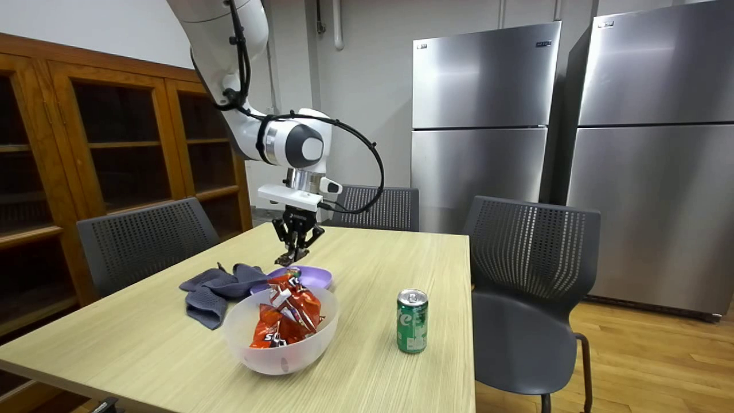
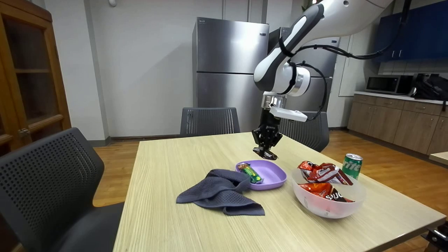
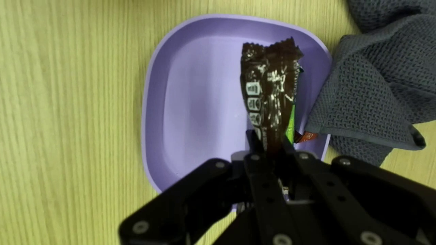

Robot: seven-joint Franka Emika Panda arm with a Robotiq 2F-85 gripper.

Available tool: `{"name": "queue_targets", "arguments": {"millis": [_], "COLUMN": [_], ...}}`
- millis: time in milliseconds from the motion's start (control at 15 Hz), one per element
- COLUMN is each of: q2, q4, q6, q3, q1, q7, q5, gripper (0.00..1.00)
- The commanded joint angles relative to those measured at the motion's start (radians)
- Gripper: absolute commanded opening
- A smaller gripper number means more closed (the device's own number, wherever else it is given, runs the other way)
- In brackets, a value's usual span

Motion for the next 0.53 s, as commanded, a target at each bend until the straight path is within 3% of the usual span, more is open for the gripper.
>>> {"name": "queue_targets", "arguments": {"millis": [0, 467], "q2": [0.026, 0.064], "q4": [0.028, 0.029], "q6": [0.006, 0.014], "q3": [-0.008, -0.009], "q1": [0.023, 0.039], "q7": [0.037, 0.041], "q5": [-0.019, -0.028], "gripper": [0.03, 0.03]}}
